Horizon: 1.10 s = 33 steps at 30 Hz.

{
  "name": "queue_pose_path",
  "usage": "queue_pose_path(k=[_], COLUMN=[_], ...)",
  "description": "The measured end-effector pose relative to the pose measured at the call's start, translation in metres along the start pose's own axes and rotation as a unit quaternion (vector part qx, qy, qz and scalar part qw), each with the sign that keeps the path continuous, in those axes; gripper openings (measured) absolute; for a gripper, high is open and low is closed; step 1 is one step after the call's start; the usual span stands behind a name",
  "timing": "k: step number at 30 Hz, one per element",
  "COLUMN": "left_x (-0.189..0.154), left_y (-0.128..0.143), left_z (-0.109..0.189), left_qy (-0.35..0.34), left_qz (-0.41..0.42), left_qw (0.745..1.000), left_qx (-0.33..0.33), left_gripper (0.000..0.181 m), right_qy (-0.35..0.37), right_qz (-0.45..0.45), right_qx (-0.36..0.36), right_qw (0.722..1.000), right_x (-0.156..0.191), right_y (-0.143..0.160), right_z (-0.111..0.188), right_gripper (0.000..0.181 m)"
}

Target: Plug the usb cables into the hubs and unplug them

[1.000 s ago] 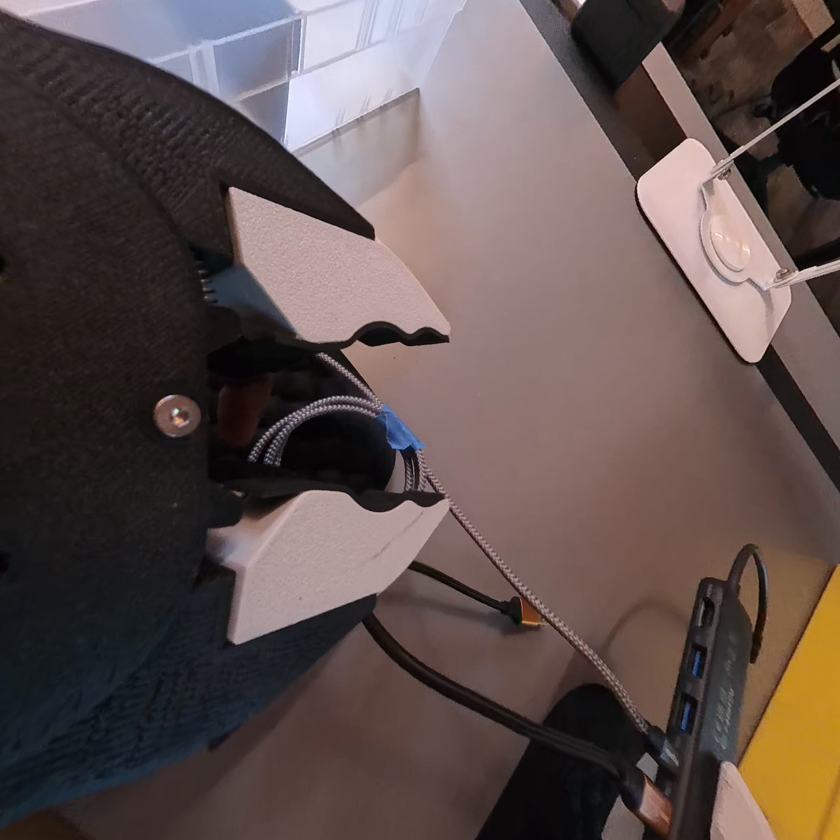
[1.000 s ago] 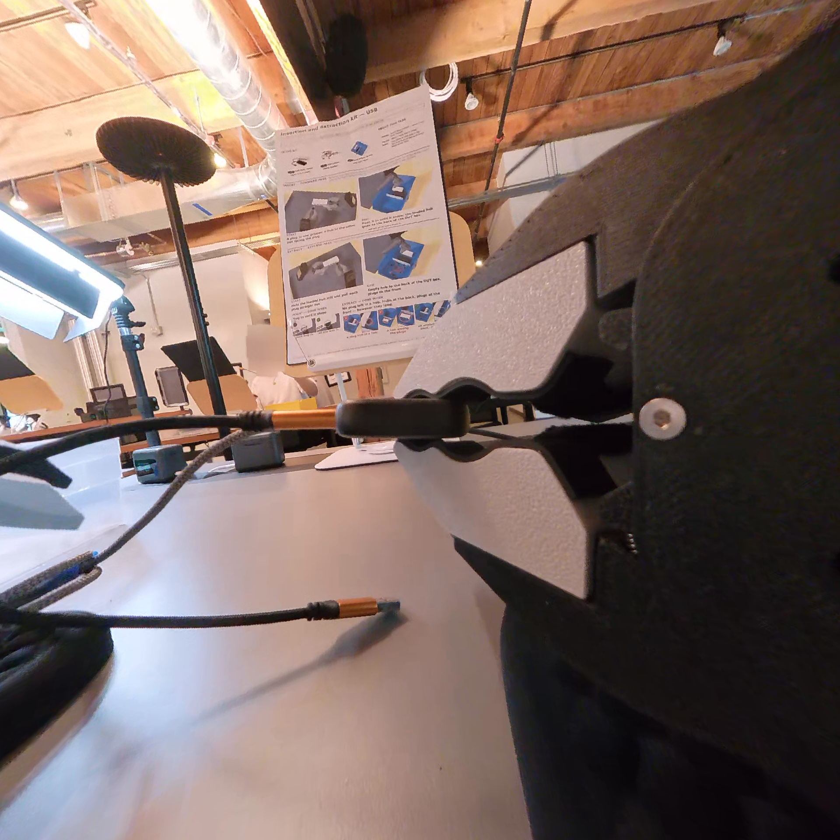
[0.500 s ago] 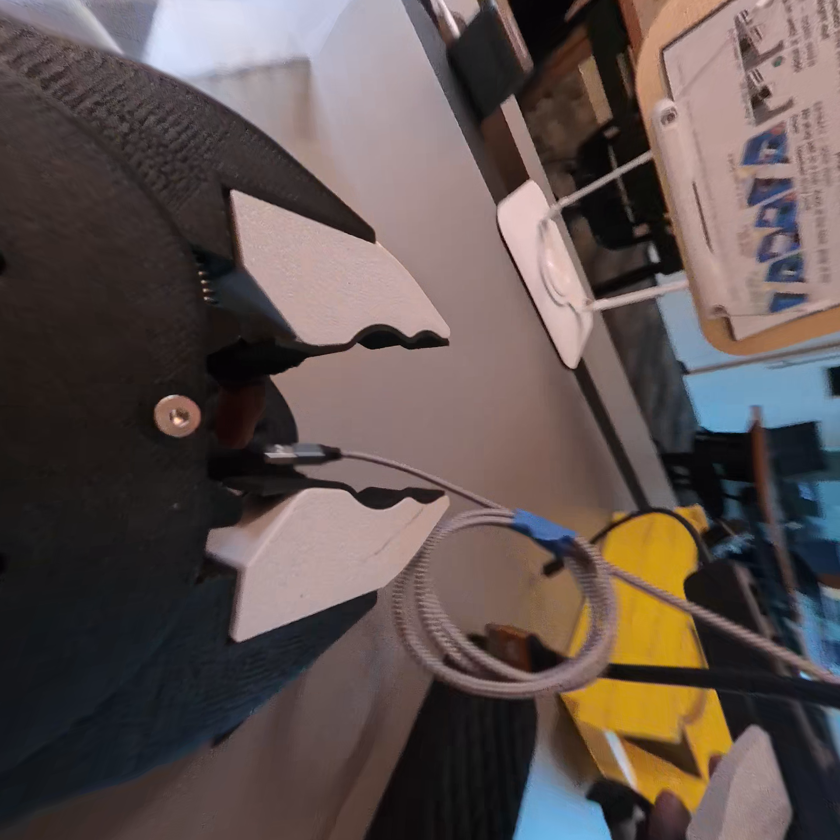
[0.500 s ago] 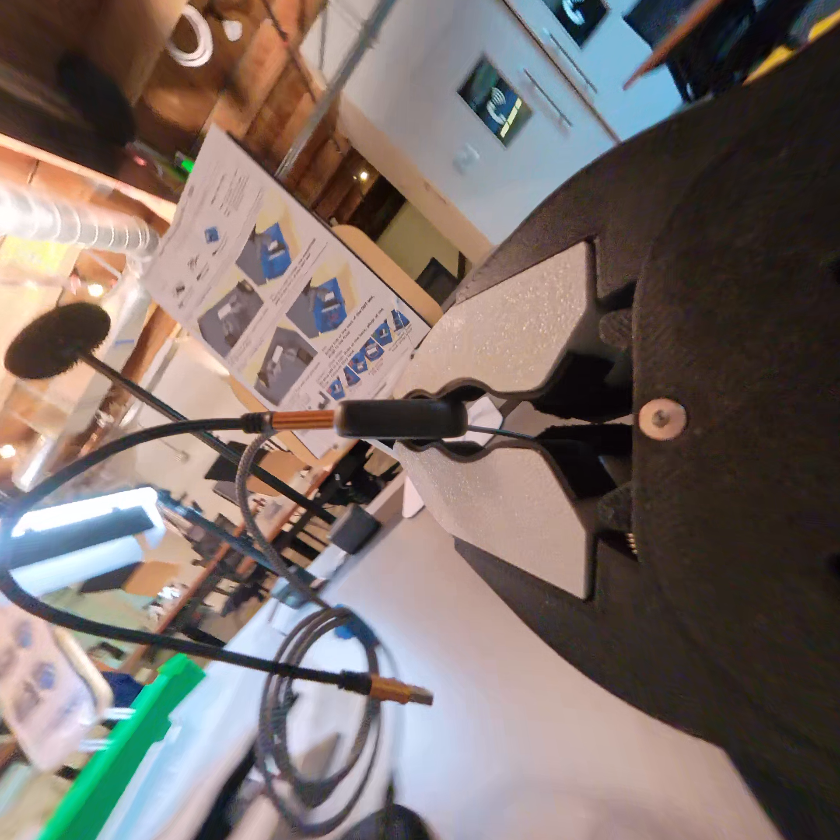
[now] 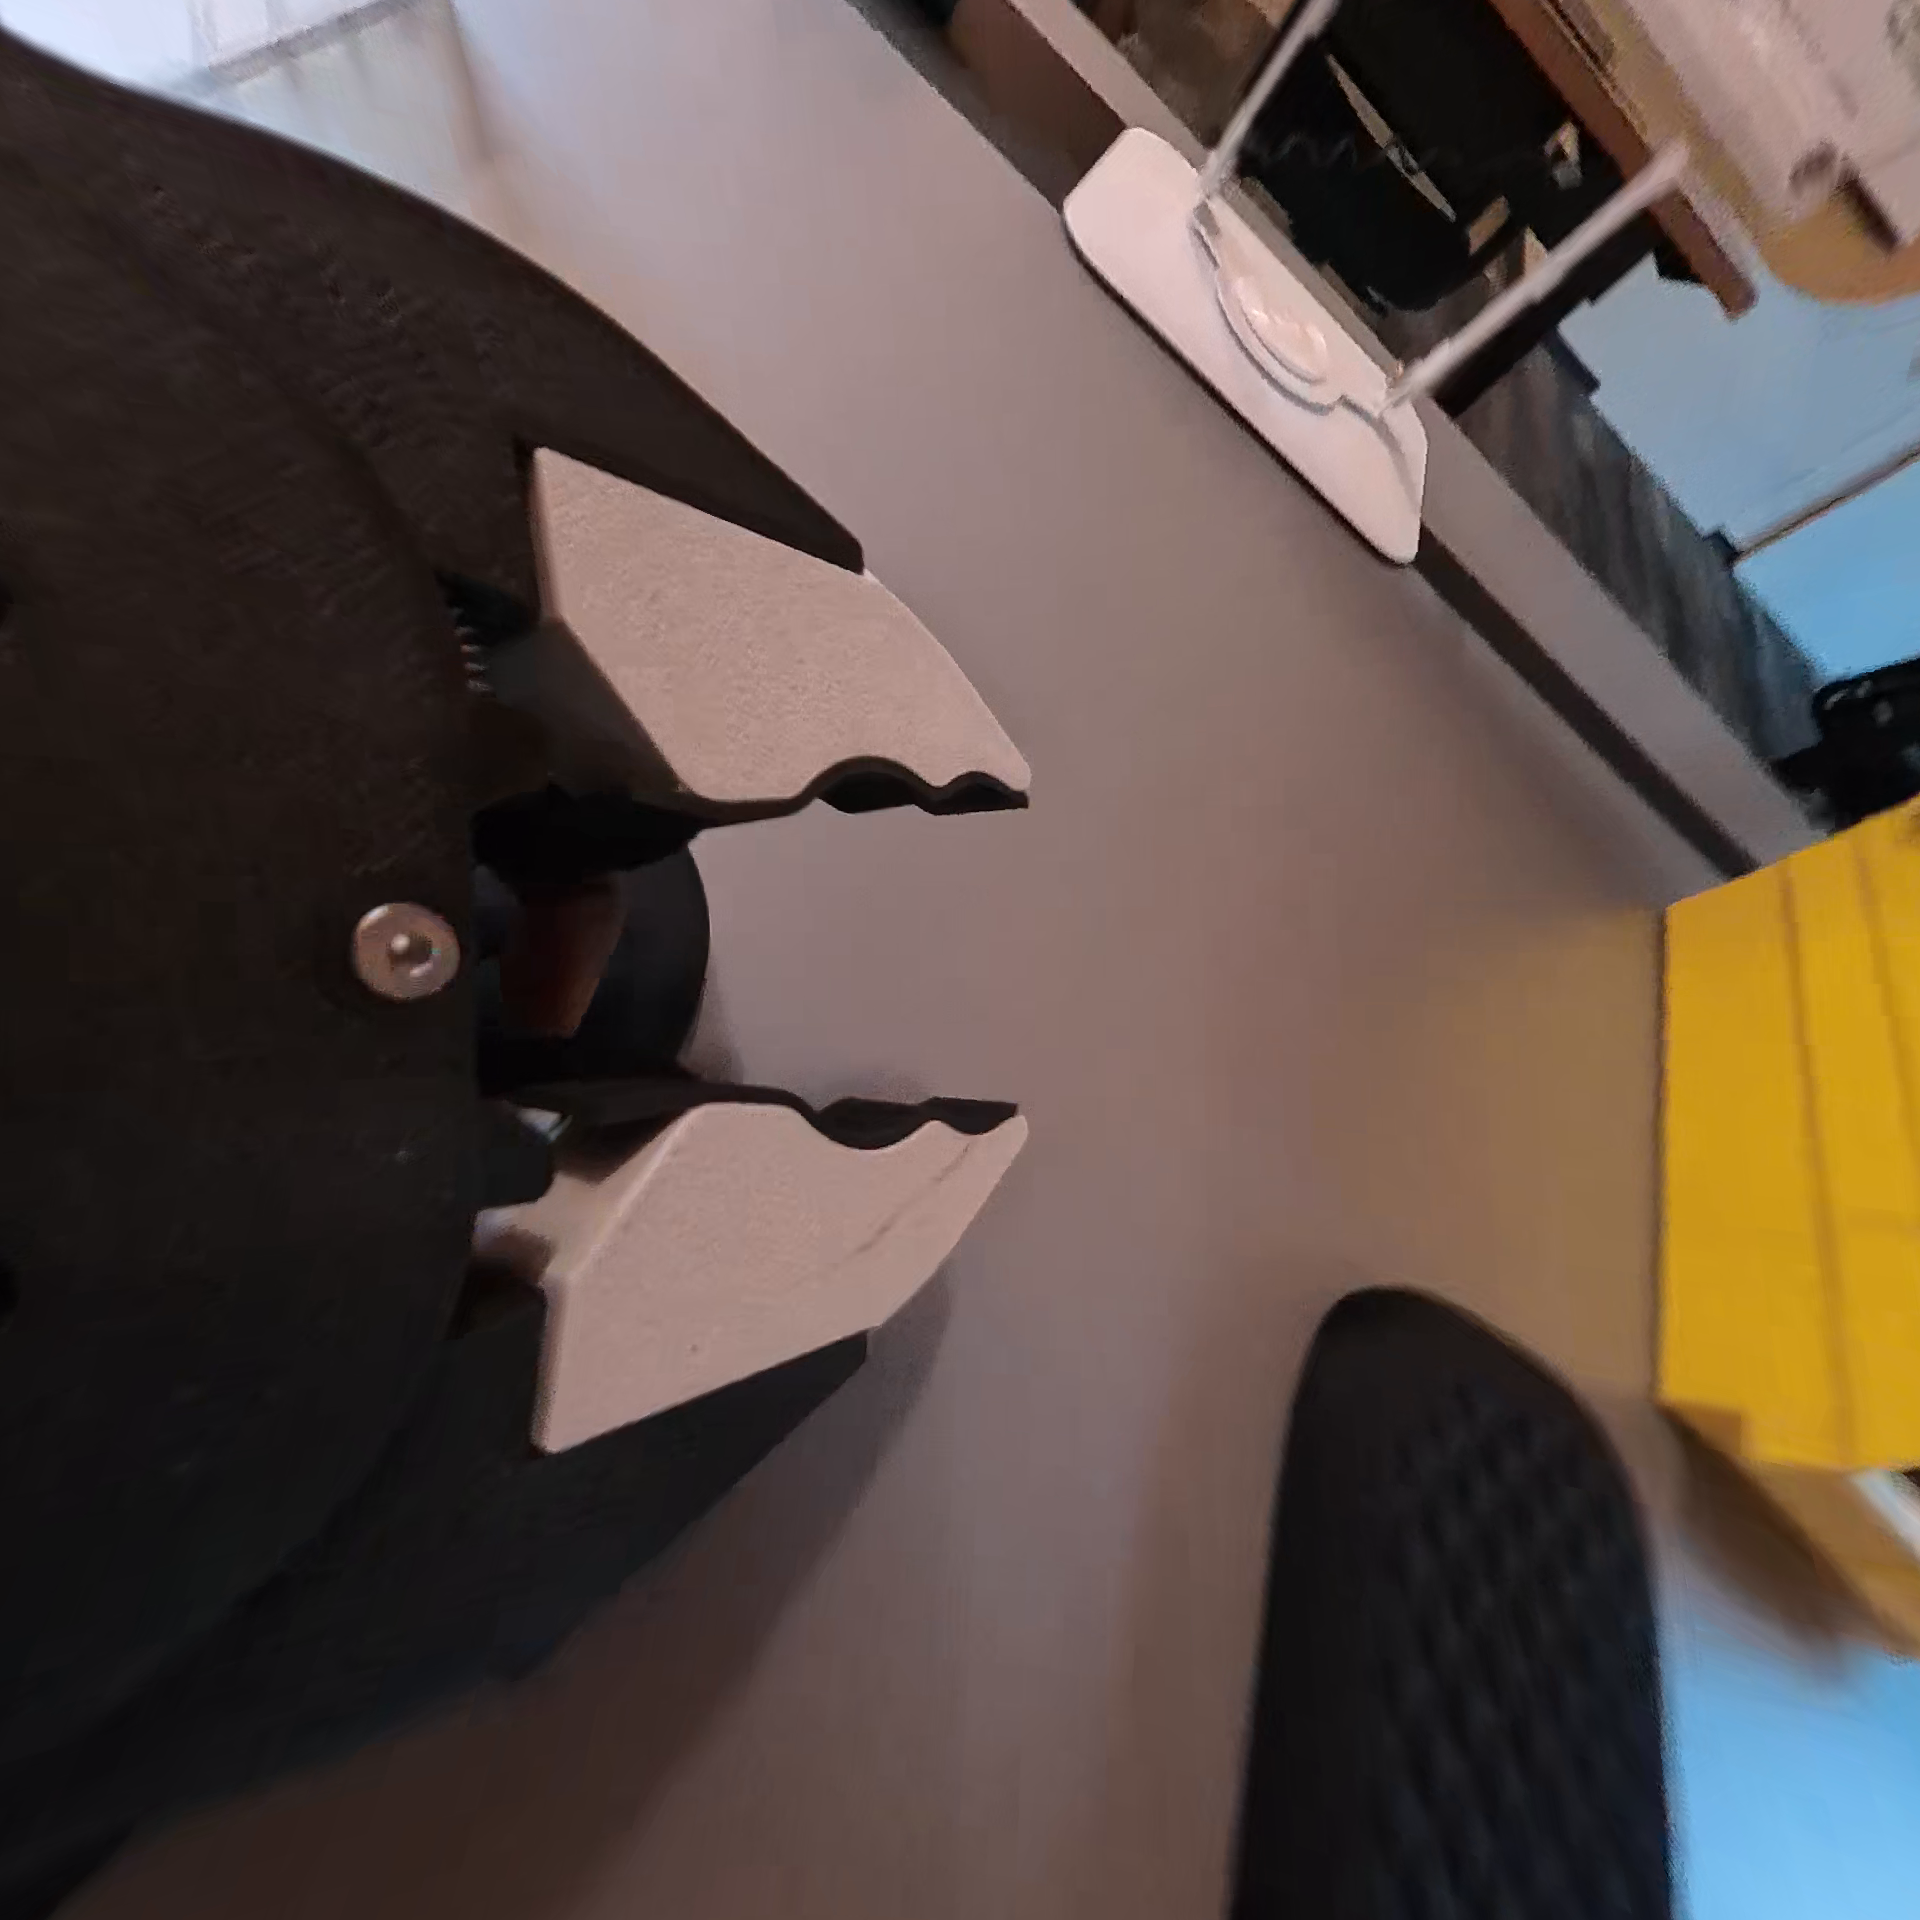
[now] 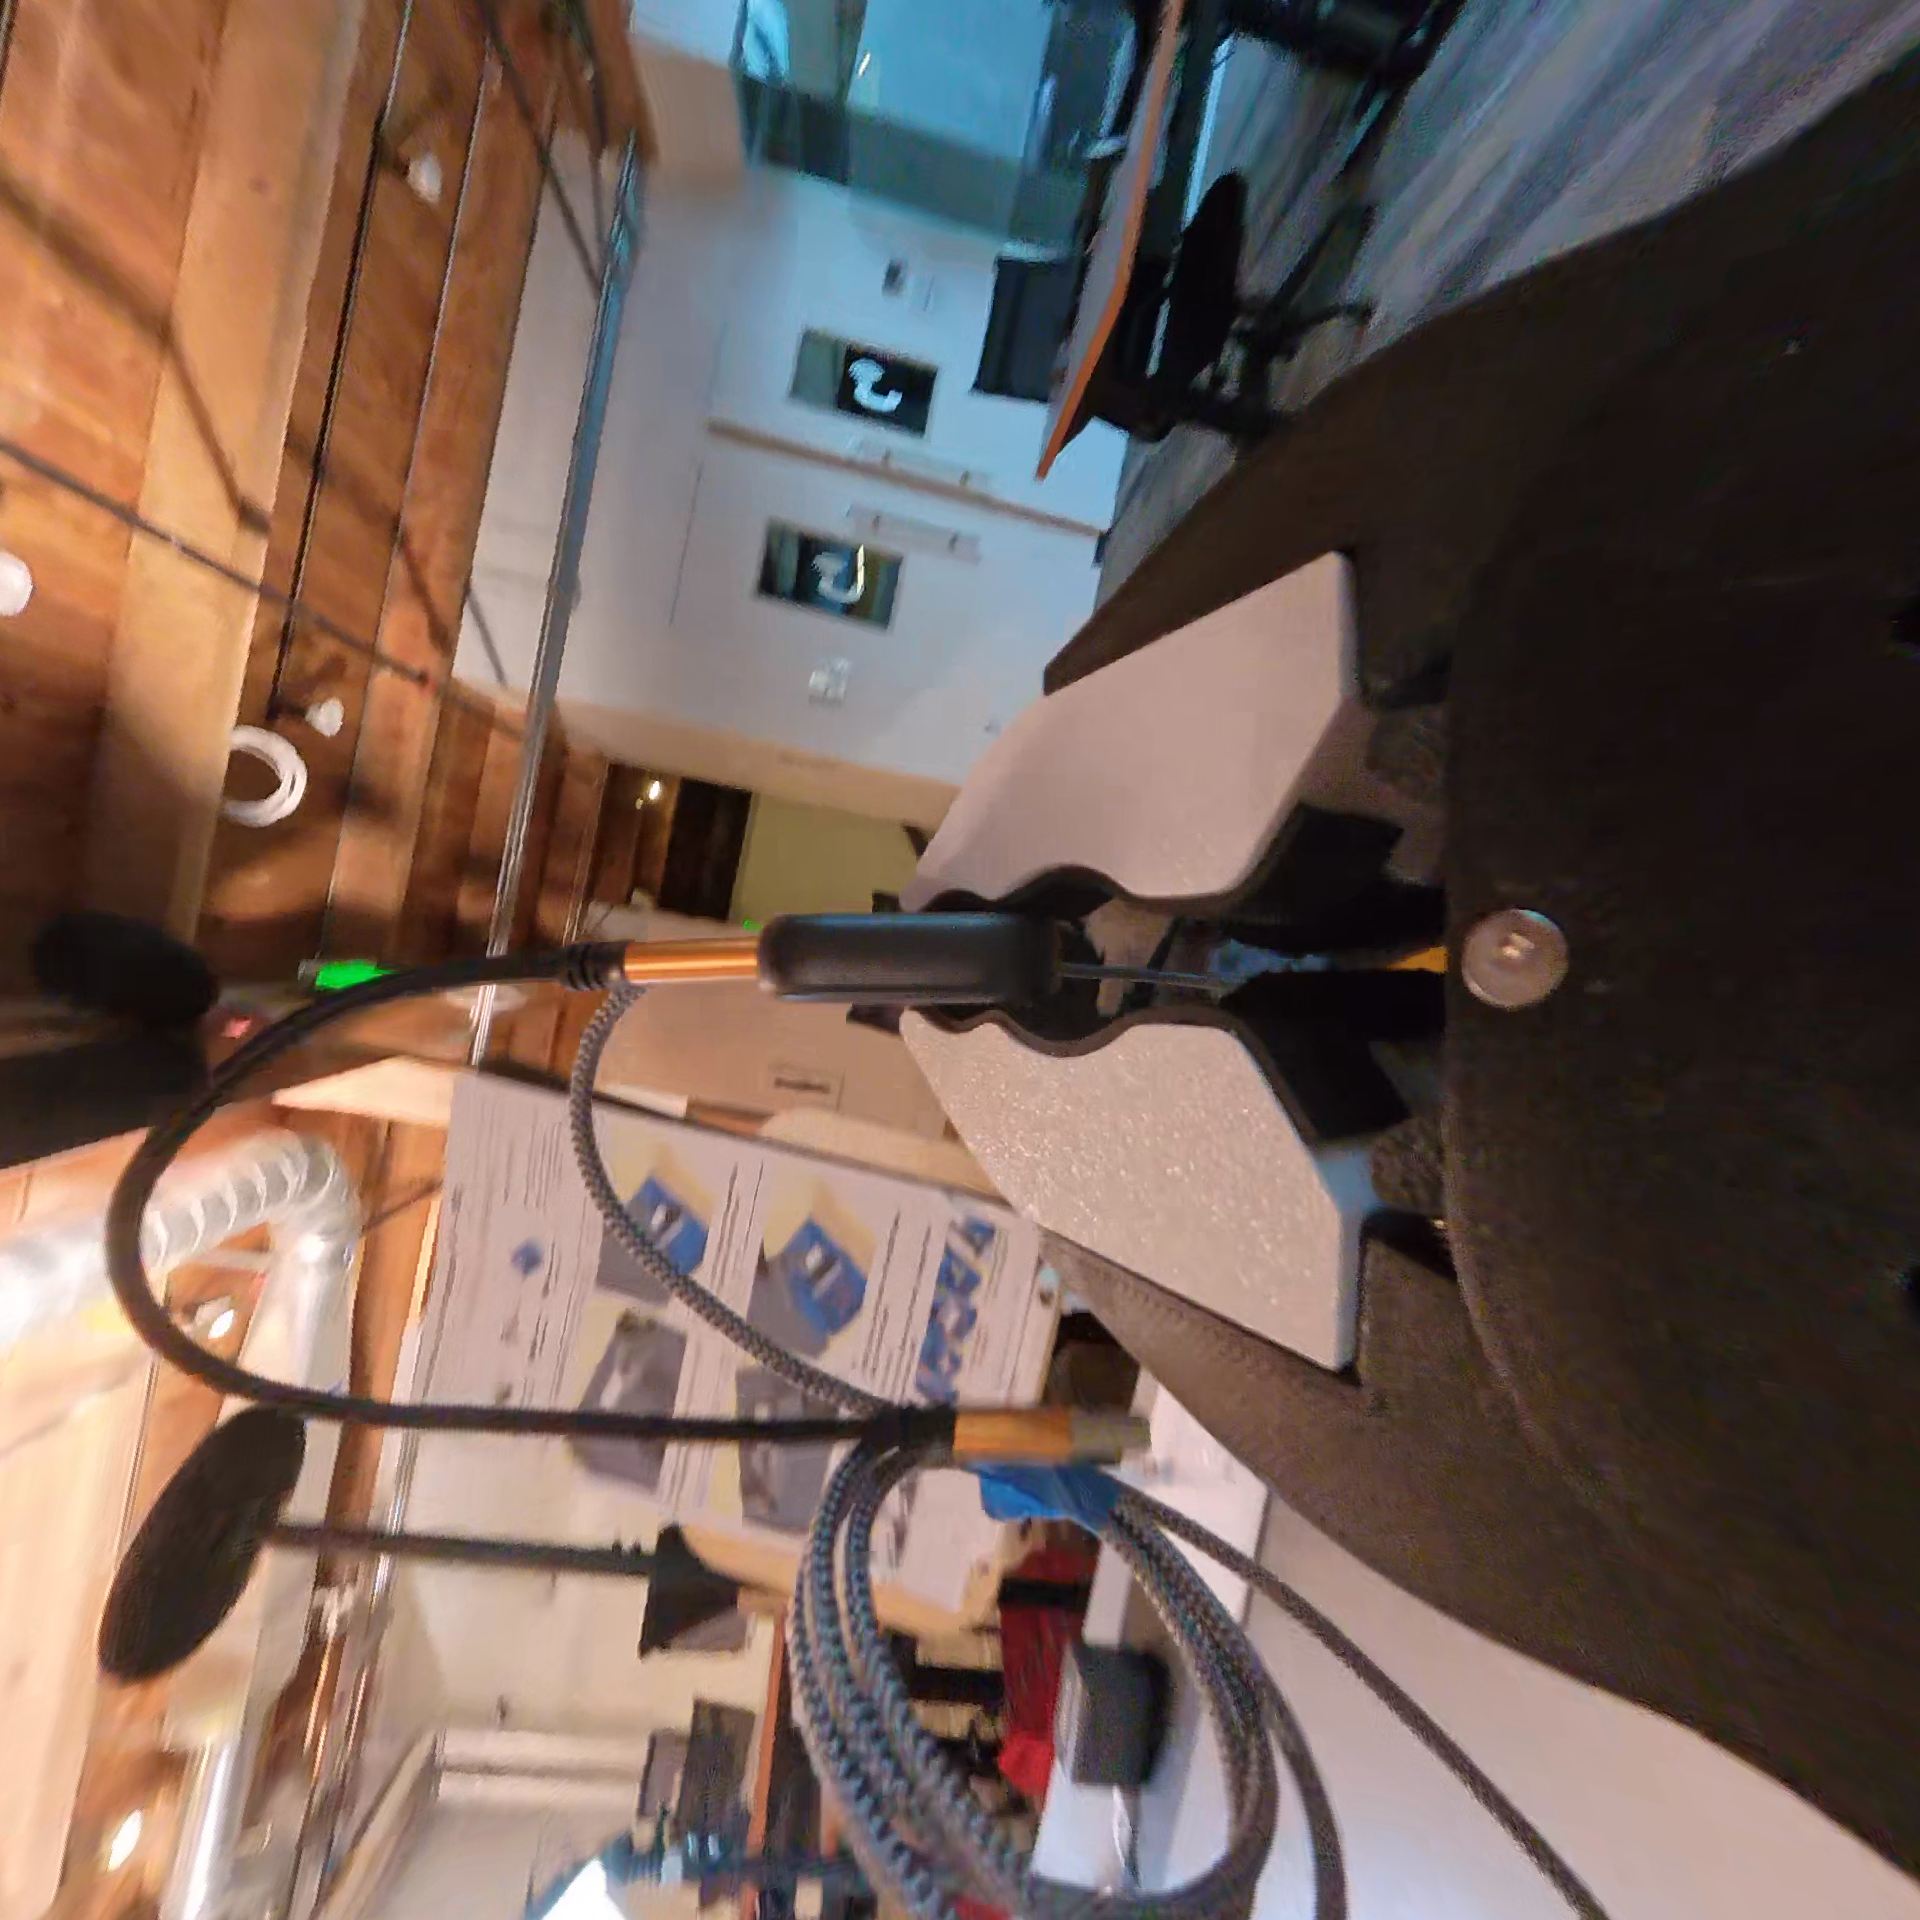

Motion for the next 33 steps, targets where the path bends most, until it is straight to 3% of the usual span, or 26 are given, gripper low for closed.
queue_pose_path(k=[5,10,19,24,27,33], left_x=[-0.012,-0.006,-0.005,-0.005,-0.005,-0.003], left_y=[0.005,0.003,0.003,0.003,0.003,0.003], left_z=[-0.008,-0.005,-0.003,-0.004,-0.004,-0.003], left_qy=[-0.016,-0.009,0.009,0.013,0.012,0.015], left_qz=[-0.08,-0.043,-0.028,-0.025,-0.024,-0.015], left_qw=[0.996,0.999,0.999,0.999,0.999,1.0], left_qx=[0.042,0.025,0.02,0.021,0.021,0.017], left_gripper=[0.053,0.053,0.053,0.053,0.053,0.053], right_qy=[0.07,0.102,0.086,-0.022,-0.07,-0.068], right_qz=[0.019,0.088,0.118,0.111,0.126,0.136], right_qx=[0.021,0.099,0.267,0.421,0.458,0.371], right_qw=[0.997,0.986,0.953,0.9,0.877,0.916], right_x=[-0.046,-0.072,-0.052,-0.029,-0.02,-0.009], right_y=[0.002,0.03,0.141,0.187,0.188,0.136], right_z=[-0.024,-0.043,-0.034,-0.028,-0.027,-0.028], right_gripper=[0.012,0.013,0.013,0.026,0.033,0.062])
Point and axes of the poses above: each gripper's, where its closed fingertips meet, z back along the fingers, y out of its underside, x = y × z across the jaws, the point moved 8 cm from there along z, back along the fingers, and after that the axes turned 8 degrees about z, right-handed, at the moved point
